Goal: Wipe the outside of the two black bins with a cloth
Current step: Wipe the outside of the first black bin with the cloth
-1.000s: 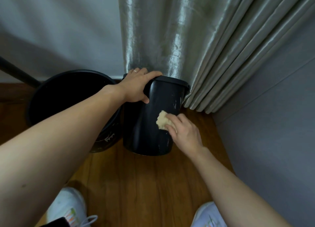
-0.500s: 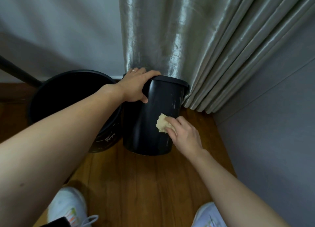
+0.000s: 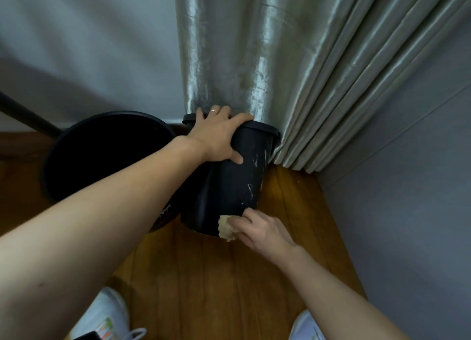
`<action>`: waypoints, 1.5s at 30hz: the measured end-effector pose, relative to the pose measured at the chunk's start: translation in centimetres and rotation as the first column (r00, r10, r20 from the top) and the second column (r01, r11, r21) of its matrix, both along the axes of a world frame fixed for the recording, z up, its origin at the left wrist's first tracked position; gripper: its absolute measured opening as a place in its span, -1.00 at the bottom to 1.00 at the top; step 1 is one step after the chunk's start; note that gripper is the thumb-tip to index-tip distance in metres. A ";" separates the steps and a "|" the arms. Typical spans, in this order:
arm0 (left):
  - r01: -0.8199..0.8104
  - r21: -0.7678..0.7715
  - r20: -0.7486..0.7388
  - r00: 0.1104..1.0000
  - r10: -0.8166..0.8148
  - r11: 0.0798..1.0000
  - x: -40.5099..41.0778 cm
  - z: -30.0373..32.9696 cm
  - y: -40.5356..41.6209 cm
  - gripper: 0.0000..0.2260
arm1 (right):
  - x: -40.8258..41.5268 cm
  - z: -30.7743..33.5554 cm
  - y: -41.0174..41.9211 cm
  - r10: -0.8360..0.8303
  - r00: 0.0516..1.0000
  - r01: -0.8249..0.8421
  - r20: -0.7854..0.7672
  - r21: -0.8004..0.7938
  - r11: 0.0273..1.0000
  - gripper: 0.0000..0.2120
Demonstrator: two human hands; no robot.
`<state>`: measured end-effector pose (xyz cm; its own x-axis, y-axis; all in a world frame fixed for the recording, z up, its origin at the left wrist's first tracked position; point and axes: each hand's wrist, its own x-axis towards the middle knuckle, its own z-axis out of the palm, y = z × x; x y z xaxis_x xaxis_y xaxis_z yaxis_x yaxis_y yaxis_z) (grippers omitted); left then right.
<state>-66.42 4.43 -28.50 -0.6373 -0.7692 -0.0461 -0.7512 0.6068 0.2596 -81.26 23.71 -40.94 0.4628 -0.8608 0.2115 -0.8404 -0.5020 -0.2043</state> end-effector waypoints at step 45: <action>0.056 0.009 -0.062 0.997 -0.055 0.998 2.2 -1.9 -0.9 -0.13 | -0.7 9.0 -10.1 -0.375 0.921 0.384 0.111 -0.083 0.920 -0.67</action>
<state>-64.18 3.57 -30.36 -0.6809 -0.7322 -0.0137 -0.6988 0.6440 0.3114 -81.92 13.56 -31.95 0.0804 -0.9399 0.3318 -0.9520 -0.1710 -0.2538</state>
